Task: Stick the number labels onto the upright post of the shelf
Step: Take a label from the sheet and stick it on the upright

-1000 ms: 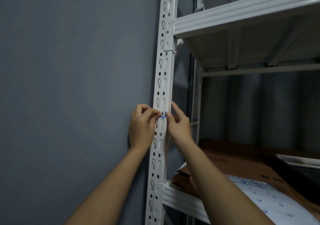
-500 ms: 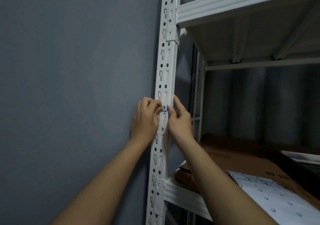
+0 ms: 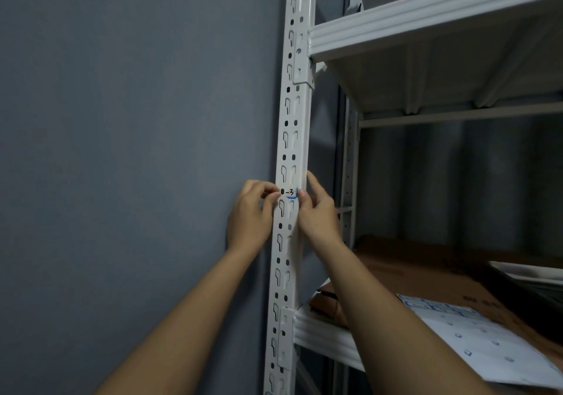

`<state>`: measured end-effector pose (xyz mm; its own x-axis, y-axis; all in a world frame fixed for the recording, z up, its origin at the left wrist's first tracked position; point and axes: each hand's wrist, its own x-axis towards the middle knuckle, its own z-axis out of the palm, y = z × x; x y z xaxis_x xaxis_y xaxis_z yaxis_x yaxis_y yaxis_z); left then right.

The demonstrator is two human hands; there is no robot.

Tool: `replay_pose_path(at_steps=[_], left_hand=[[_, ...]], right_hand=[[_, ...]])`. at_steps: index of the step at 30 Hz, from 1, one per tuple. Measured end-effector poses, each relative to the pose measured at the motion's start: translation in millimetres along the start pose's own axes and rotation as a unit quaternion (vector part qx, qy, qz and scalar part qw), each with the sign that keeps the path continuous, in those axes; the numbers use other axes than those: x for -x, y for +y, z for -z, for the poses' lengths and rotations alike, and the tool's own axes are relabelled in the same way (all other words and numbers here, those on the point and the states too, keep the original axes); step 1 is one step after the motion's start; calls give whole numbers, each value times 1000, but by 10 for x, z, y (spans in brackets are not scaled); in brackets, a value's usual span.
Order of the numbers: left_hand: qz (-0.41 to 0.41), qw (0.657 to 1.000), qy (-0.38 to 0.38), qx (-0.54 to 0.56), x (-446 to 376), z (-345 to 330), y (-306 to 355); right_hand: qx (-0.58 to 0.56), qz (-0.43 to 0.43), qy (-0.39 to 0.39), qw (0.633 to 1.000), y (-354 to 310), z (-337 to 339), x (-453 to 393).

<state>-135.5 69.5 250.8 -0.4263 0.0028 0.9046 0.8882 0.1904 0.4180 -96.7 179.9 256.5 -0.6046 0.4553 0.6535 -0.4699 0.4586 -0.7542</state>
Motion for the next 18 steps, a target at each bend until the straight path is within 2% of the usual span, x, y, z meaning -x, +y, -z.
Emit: replay_pose_path(at_steps=[3,7,12,18], left_hand=[[-3,1000,-13,-25,-4,-29,28],[-13,999,14,-29,1,-73,20],[-70,995,40,-63,14,-90,-7],[-74,993,9,-89,-46,-74,22]], right_hand=[[-10,-4,1,1000,20,7,-7],[-8,-2,-2,1000,49,-1,-19],[-4,-1,-3,1000,64,-4,-20],[0,0,5,1000,42,4,-4]])
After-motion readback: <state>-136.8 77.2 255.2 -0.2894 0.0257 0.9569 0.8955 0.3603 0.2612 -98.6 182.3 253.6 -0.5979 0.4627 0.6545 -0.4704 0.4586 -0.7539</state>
